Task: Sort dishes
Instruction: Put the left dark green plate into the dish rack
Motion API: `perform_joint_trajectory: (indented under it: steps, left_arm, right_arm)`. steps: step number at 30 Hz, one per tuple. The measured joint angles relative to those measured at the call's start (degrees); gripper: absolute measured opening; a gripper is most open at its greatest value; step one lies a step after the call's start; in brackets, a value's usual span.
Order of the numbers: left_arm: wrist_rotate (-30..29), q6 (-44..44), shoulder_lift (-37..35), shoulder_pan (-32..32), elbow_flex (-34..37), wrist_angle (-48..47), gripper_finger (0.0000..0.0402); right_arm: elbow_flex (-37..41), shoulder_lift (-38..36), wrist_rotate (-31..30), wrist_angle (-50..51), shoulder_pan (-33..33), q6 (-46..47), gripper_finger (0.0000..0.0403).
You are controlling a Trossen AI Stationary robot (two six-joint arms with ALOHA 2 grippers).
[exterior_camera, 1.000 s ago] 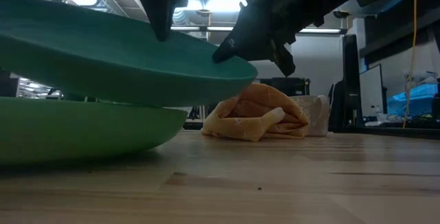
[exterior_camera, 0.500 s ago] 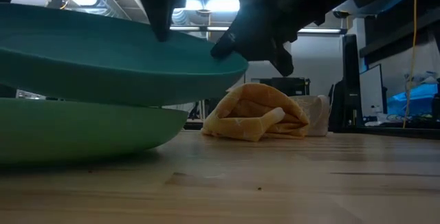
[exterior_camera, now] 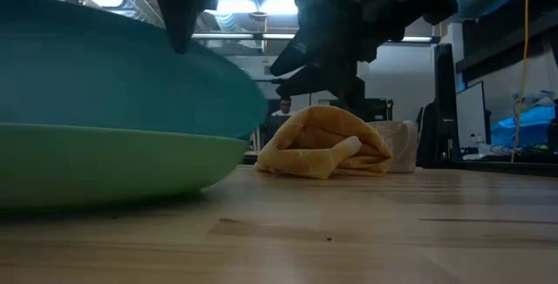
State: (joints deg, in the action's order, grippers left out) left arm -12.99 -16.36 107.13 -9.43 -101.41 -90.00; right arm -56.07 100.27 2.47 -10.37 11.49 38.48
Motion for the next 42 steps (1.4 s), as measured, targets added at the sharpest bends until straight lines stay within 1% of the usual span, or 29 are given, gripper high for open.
perform_joint_trajectory:
  steps: [3, 6, 10, 13, 16, 20, 24, 28, 31, 34, 37, 42]
  left_arm:
    - [-0.6, -0.4, -0.6, 0.0, 0.0, 0.0, 0.0001]
    - [-3.5, -3.3, -1.6, 0.2, 0.0, -0.1, 0.0]
    - [-5.2, -8.8, -4.1, 0.0, 0.0, -0.2, 0.0]
    - [-6.0, -12.1, -7.0, 0.0, 0.0, 0.1, 0.0]
    - [-7.8, -15.6, -10.3, 0.2, 0.0, 0.1, 0.0]
    - [-12.7, -19.8, -15.8, 0.6, -0.1, 0.0, 0.0]
    - [-22.6, -24.6, -21.1, 0.5, -0.1, -0.3, 0.0]
    - [-37.8, -31.3, -26.0, 0.1, -0.1, -0.2, 0.0]
    - [-48.9, -34.8, -28.1, 0.0, -0.1, 0.0, 0.0]
    - [-57.8, -36.0, -28.6, 0.4, -0.1, 0.0, 0.0]
    - [-65.3, -35.8, -28.3, 1.4, -0.1, 0.0, 0.0]
    - [-75.9, -34.8, -26.8, 3.6, -0.1, 0.0, 0.0]
  right_arm:
    - [0.0, 0.0, -1.0, 0.1, 0.0, -1.9, 0.0132]
    - [0.0, 0.0, -2.1, 0.8, 0.0, -4.8, 0.0132]
    - [0.0, -1.2, -4.9, 3.5, 0.0, -13.4, 0.0131]
    - [0.0, -3.5, -8.8, 7.1, 0.0, -19.4, 0.0131]
    - [0.0, -6.8, -14.3, 11.0, 0.0, -23.9, 0.0131]
    - [0.1, -11.5, -19.5, 17.0, 0.0, -27.6, 0.0131]
    - [0.1, -16.7, -24.7, 22.6, 0.0, -30.4, 0.0131]
    - [0.1, -20.5, -30.4, 28.8, 0.0, -32.4, 0.0131]
    - [0.1, -22.3, -35.4, 31.8, 0.0, -33.1, 0.0131]
    - [0.1, -23.0, -39.2, 34.6, 0.0, -33.4, 0.0131]
    - [0.1, -23.0, -42.2, 36.1, 0.0, -35.7, 0.0131]
    - [0.1, -23.0, -44.0, 37.6, -0.3, -37.5, 0.0131]
